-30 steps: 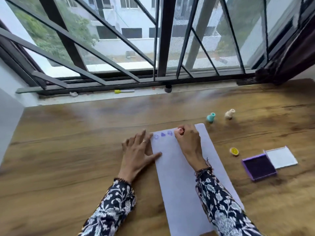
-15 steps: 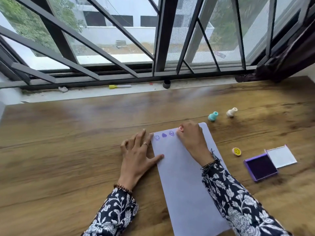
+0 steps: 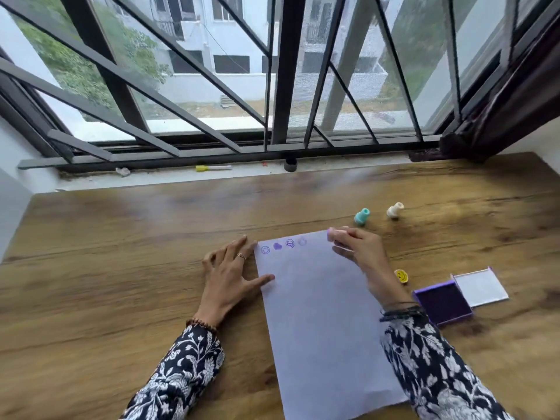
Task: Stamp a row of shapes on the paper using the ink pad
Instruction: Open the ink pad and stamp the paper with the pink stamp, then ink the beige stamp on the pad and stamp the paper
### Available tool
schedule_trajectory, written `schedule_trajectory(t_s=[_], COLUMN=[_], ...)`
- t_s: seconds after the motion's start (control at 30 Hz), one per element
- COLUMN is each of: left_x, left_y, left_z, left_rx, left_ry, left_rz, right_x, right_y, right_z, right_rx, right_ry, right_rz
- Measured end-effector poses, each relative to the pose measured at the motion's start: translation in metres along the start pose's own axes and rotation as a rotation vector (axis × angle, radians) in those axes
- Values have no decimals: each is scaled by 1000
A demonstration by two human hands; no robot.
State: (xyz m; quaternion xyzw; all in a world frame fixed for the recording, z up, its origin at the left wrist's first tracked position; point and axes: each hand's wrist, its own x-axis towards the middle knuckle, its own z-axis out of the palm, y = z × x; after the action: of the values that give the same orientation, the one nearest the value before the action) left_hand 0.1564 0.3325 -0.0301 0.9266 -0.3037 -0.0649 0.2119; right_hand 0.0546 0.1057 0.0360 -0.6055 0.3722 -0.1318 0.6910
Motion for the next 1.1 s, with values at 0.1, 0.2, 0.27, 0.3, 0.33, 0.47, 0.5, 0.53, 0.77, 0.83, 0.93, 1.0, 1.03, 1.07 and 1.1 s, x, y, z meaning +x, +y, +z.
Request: schedule_trajectory(t_s=[0.1, 0.2, 0.27, 0.3, 0.33, 0.47, 0.5, 0.53, 0.77, 0.83, 0.93, 1.0, 1.03, 1.07, 1.1], left_x=[-1, -6, -6, -5, -2, 19, 25, 30, 37, 34, 28, 27, 27, 27, 28], left_y=[11, 48, 90, 113, 138, 218, 231, 241, 255, 261, 269, 269, 270, 271, 271], left_z=[-2, 5, 14, 19, 25, 54, 60, 65, 78, 77, 75, 74, 72, 69, 68], left_rx=[-104, -141, -154, -173, -195, -157, -132, -112, -249, -552, -1151, -1314, -1342, -1351, -1345], left_ry=[38, 161, 204, 192, 153, -88, -144, -198, -297, -263, -336, -371, -378, -380, -381], left_rz=[-60, -24, 80, 145, 210, 431, 448, 447, 313, 89, -269, -312, -305, -291, -271], right_x=[-14, -22, -23, -23, -22, -18, -17, -15, -11, -11, -8, -6, -5, -5, -4], right_y=[-3, -2, 0, 0, 1, 4, 4, 5, 17, 18, 12, 7, 5, 3, 1], right_z=[-46, -97, -127, -141, -152, -185, -190, -193, -209, -209, -206, -205, -204, -203, -203], right_rx=[168, 242, 276, 289, 297, 287, 276, 267, 230, 153, -57, -125, -150, -169, -179], right_ry=[29, 60, 86, 99, 110, 113, 102, 90, 44, 5, -72, -109, -122, -132, -143], right_rz=[56, 84, 85, 84, 85, 90, 89, 88, 74, 17, -120, -200, -230, -252, -266])
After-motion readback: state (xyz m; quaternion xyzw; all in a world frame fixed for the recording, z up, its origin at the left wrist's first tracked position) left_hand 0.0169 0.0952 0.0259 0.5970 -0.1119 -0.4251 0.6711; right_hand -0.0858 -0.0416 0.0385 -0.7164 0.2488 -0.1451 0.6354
